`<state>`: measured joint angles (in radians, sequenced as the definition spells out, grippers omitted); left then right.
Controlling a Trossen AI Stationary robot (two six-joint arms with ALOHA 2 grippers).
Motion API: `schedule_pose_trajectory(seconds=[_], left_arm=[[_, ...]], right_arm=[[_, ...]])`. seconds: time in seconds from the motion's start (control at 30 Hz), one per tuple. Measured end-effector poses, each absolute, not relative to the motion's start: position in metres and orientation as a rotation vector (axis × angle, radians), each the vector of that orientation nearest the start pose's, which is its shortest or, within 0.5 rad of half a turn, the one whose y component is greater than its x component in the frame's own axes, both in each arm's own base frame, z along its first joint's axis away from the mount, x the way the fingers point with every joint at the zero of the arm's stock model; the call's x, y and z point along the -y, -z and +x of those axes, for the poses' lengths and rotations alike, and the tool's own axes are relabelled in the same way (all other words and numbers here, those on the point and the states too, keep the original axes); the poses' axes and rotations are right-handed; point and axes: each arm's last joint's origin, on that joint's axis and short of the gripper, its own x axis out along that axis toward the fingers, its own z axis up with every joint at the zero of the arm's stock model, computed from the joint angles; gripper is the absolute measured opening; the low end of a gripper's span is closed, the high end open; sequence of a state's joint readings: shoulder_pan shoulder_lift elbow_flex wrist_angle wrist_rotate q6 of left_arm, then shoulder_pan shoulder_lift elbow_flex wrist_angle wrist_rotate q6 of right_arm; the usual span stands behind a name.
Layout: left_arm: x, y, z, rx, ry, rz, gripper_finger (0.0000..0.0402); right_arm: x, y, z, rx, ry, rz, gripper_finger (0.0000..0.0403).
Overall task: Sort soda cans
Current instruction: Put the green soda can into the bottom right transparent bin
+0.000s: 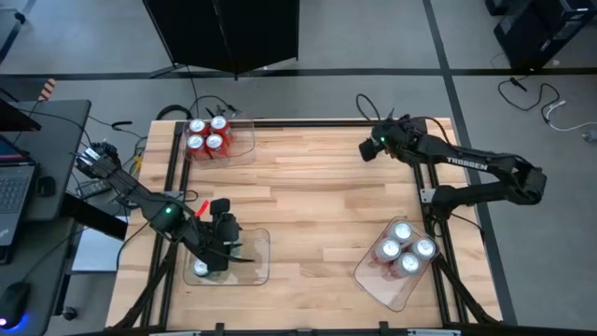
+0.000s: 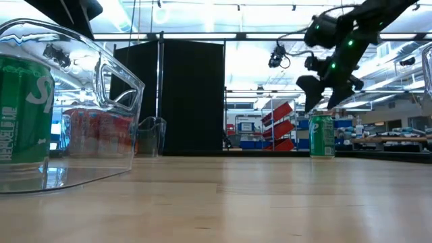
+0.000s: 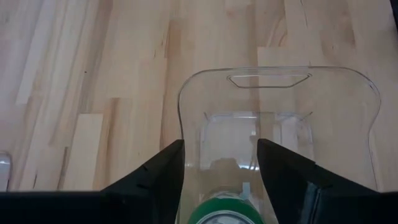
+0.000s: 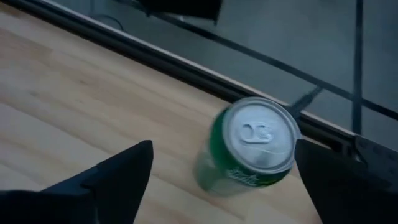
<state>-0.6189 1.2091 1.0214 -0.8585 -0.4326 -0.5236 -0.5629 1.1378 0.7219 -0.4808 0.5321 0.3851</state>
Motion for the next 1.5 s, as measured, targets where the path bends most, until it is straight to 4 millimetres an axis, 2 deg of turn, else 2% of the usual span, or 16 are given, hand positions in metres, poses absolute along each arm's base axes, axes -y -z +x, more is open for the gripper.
schedule_pose_trajectory(seconds=[0.2, 0.37, 0.47, 0.6, 0.7, 0.9, 1.17, 1.37, 1.5], left_arm=[[0.121, -0.282, 0.191, -0.908, -0.07, 0.039, 0.0203], [0.121, -0.282, 0.191, -0.908, -0.07, 0.039, 0.0203], [0.121, -0.282, 0.191, -0.908, -0.07, 0.039, 0.0203], [0.121, -0.282, 0.191, -0.908, -0.07, 0.039, 0.0203], [0.121, -0.282, 0.191, -0.908, -0.071, 0.039, 0.0203], [0.119, -0.282, 0.192, -0.908, -0.083, 0.03, 0.0203], [0.112, -0.283, 0.201, -0.916, -0.049, -0.045, 0.0203], [0.104, -0.284, 0.206, -0.919, -0.046, -0.04, 0.0202], [0.101, -0.284, 0.207, -0.923, -0.051, -0.049, 0.0202]], right_arm=[[0.146, -0.212, 0.173, -0.81, 1.234, 0.33, 0.0388], [0.159, -0.199, 0.176, -0.855, 1.238, 0.351, 0.0374], [0.164, -0.192, 0.179, -0.868, 1.215, 0.364, 0.0348], [0.162, -0.191, 0.188, -0.847, 1.165, 0.362, 0.028], [0.152, -0.193, 0.196, -0.842, 1.078, 0.338, 0.0278], [0.11, -0.202, 0.221, -0.791, 0.776, 0.326, 0.0278], [0.023, -0.202, 0.265, -0.724, 0.423, 0.239, 0.0278], [-0.032, -0.214, 0.312, -0.706, 0.277, 0.135, 0.0278], [-0.058, -0.218, 0.344, -0.757, 0.218, 0.048, 0.0278]])
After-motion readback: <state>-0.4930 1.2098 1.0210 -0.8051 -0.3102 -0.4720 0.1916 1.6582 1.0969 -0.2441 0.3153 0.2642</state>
